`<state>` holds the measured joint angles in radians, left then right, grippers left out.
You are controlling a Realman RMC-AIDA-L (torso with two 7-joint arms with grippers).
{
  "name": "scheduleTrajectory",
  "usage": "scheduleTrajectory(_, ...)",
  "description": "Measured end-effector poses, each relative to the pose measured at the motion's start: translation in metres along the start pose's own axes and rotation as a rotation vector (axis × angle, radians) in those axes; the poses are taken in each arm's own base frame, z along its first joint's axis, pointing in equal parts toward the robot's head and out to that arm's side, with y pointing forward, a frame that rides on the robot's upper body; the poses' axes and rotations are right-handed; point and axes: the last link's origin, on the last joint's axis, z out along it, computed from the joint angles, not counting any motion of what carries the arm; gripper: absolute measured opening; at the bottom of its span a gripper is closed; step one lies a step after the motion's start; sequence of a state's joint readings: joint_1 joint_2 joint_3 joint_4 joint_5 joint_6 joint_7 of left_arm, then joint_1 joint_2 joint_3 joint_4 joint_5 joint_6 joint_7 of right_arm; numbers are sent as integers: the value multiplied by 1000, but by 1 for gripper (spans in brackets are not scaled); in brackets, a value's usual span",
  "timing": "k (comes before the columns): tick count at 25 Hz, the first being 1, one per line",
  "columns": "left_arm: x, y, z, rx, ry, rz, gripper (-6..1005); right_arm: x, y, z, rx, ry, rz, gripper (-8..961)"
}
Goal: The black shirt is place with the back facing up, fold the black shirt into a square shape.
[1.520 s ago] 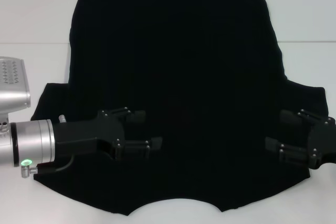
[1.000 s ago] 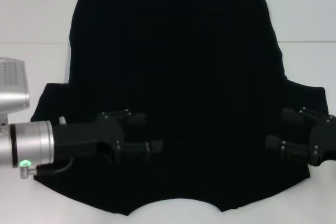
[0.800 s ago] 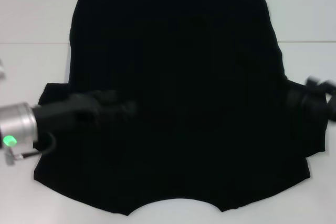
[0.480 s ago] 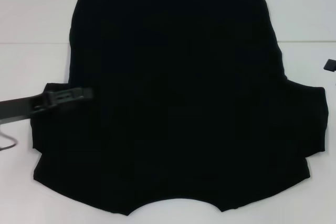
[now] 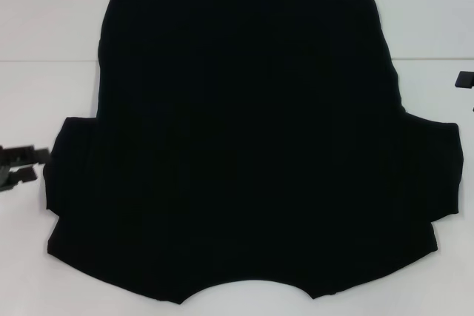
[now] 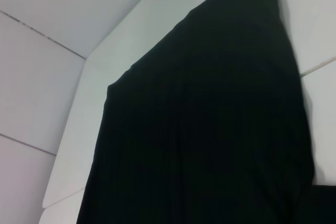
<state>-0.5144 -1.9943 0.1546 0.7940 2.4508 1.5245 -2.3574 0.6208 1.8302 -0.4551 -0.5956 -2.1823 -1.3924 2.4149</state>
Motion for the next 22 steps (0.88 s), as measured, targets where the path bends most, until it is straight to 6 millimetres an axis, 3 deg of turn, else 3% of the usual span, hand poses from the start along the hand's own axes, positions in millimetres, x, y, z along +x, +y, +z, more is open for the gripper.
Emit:
scheduleTrajectory(5, -2, -15, 1, 113, -22, 27, 593, 1, 2, 0, -10, 10, -11, 877)
scheduleTrajectory(10, -5, -17, 6, 143, -48, 59, 529, 3, 1, -1, -14, 17, -14, 877)
scheduleTrajectory(21, -9, -18, 15, 152, -60, 51, 516, 9, -2, -3, -19, 31, -5, 877)
scheduleTrajectory(22, -9, -18, 15, 152, -62, 51, 472, 9, -2, -3, -19, 32, -4, 877)
